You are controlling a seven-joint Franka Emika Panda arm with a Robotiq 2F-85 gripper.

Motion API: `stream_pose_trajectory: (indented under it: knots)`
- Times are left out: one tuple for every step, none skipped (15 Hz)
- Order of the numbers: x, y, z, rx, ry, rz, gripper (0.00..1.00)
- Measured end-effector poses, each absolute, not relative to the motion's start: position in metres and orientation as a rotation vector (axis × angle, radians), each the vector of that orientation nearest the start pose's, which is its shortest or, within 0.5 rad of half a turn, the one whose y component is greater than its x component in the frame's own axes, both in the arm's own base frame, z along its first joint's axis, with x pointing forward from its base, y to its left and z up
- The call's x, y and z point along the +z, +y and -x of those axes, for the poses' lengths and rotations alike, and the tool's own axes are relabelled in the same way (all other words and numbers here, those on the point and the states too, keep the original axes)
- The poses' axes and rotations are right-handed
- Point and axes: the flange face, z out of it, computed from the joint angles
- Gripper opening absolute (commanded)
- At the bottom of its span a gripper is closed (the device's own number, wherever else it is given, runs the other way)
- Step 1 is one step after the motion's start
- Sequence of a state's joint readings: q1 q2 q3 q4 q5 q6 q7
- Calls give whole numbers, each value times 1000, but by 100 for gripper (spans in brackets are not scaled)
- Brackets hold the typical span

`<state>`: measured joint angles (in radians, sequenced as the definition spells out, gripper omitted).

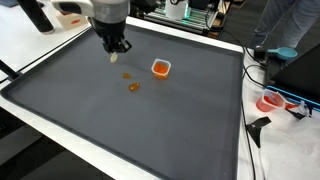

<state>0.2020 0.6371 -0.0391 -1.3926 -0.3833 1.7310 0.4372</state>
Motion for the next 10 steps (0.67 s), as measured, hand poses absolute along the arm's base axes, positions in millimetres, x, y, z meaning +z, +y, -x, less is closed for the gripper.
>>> stream_pose_trajectory:
  knots:
    - [328,80,-687,301,244,3549,3]
    - [335,76,-688,297,218,3517,3]
    - [341,73,-688,292,190,3487,3]
    - [348,70,-689,283,161,3458,3]
    - [354,67,-689,274,133,3430,3]
    - [359,64,-689,265,102,3402,3]
    - [364,62,-690,257,75,3375,3]
    - [368,60,-689,253,47,3350,3]
    - [371,58,-688,251,22,3326,3]
    - [374,57,-687,253,0,3304,3]
